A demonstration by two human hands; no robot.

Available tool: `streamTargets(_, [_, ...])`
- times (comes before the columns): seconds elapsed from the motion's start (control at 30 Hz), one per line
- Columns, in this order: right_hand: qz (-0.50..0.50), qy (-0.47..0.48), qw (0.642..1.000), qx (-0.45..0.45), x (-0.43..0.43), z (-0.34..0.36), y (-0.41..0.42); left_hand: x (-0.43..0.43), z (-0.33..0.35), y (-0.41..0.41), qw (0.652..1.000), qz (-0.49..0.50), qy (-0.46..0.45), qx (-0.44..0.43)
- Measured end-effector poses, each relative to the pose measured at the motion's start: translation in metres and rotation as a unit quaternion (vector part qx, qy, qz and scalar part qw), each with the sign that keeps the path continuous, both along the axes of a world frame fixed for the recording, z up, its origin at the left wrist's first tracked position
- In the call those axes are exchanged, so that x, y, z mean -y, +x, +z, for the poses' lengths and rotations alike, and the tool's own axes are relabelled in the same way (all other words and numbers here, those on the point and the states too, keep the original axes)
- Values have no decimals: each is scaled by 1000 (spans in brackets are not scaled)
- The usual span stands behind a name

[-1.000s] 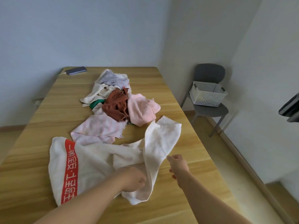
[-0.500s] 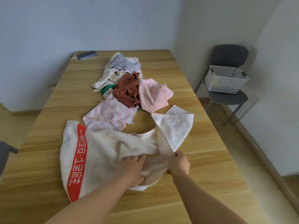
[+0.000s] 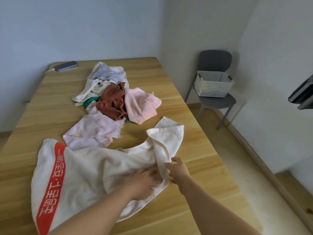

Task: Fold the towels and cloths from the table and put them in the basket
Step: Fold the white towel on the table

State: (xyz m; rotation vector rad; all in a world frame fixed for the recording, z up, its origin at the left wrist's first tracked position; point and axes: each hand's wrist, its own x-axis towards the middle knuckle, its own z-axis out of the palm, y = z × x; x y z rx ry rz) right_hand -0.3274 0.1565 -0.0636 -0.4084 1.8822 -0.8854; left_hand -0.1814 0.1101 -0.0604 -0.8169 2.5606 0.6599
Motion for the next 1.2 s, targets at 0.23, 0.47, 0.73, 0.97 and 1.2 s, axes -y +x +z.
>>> streamTargets(0.23, [43,6,997,-58,20,-4,-4,12,2,-2,998,-9,47,42])
streamTargets(0.47, [9,-10,997,-81,18,6,-22,14,1,-20,997,32,14,76])
streamTargets(0.73, [111,4,990,-88,18,-8,-21,8,-4,-27,994,16,5,112])
streamTargets(0.97, [-192,33,980,-44,-26,-6,-56,16,-4,-33,977,211,26,25])
streamTargets(1.2, [-188,113,974,-56,-87,-12,-90,8,-5,-58,980,175,-47,77])
